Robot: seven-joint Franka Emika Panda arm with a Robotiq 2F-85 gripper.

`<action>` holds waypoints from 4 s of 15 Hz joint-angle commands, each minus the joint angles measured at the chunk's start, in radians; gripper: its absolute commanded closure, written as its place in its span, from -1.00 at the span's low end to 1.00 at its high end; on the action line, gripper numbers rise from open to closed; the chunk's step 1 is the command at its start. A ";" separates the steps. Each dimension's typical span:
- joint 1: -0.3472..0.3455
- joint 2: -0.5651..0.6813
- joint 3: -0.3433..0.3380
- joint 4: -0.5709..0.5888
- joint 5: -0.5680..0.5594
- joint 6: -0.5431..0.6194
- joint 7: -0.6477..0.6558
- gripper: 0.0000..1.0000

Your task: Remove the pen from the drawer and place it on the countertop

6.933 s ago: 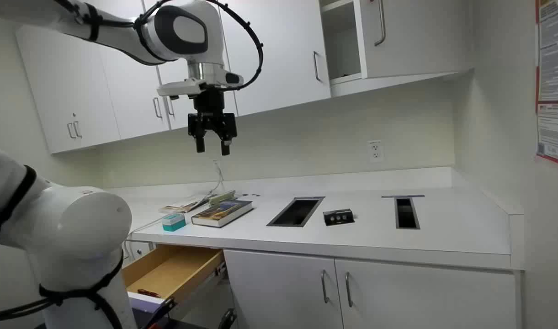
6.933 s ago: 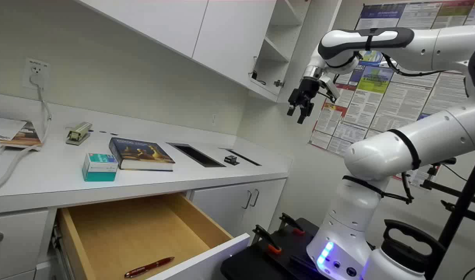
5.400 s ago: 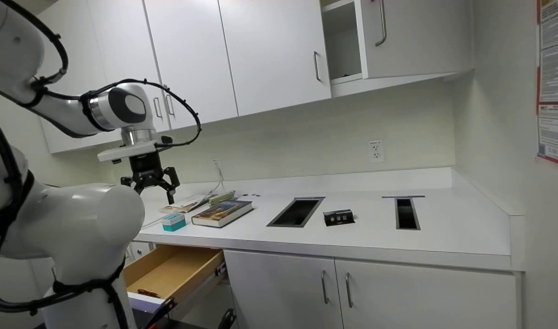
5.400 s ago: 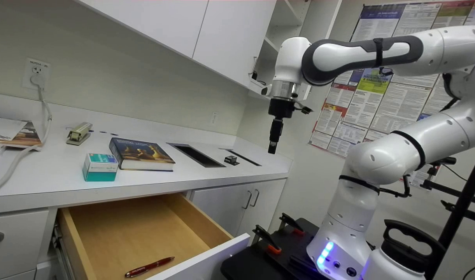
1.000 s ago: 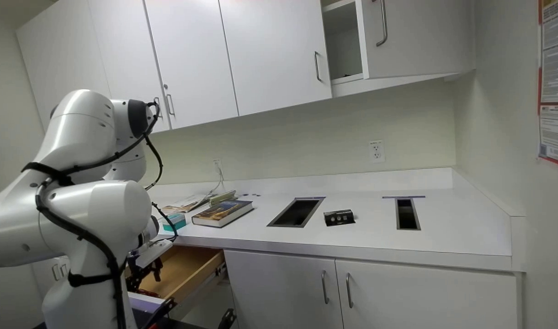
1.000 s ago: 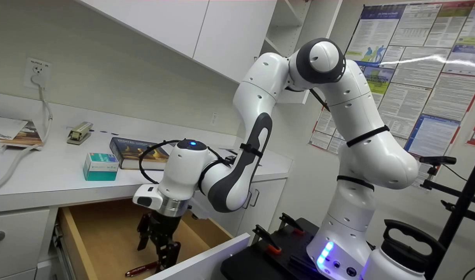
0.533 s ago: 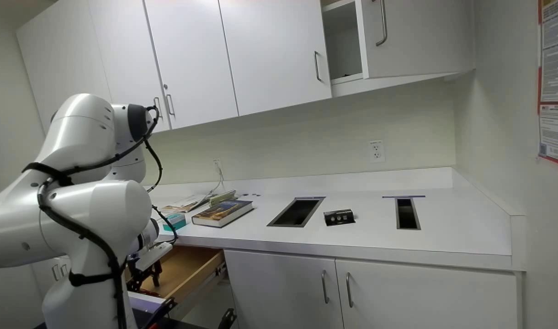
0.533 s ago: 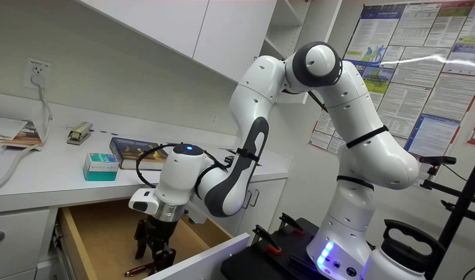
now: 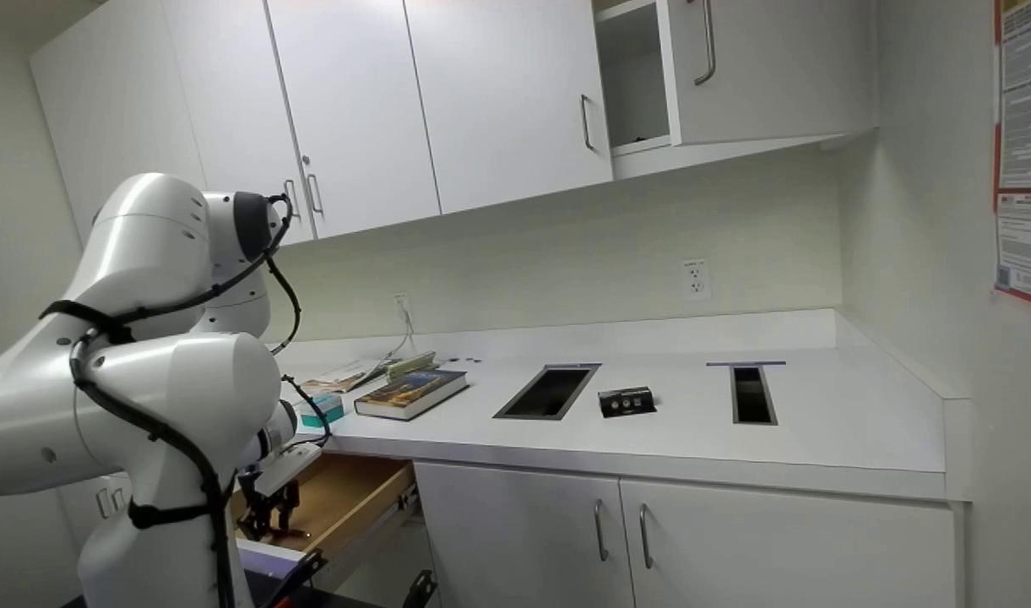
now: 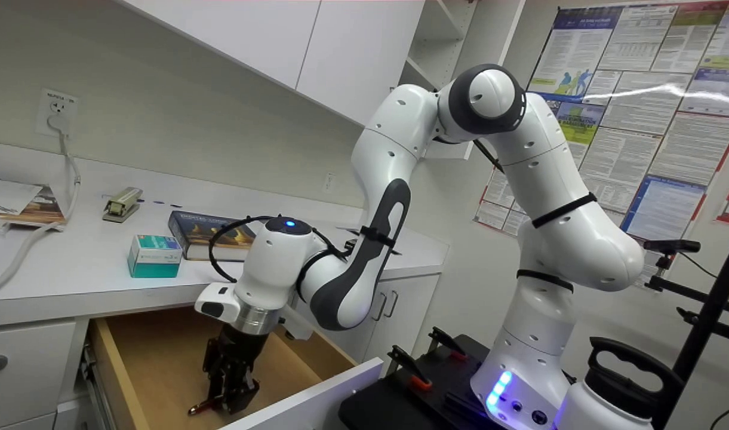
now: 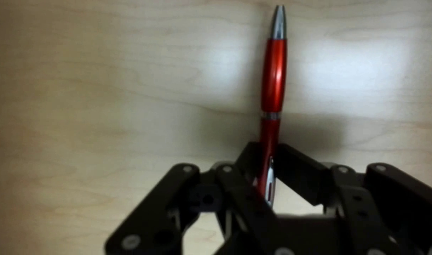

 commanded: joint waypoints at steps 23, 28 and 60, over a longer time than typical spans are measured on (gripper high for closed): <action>0.449 -0.414 -0.493 -0.207 -0.094 -0.165 0.507 0.59; 0.402 -0.437 -0.470 -0.206 -0.091 -0.168 0.546 0.90; -0.388 -0.373 -0.112 0.035 0.245 -0.362 1.033 0.90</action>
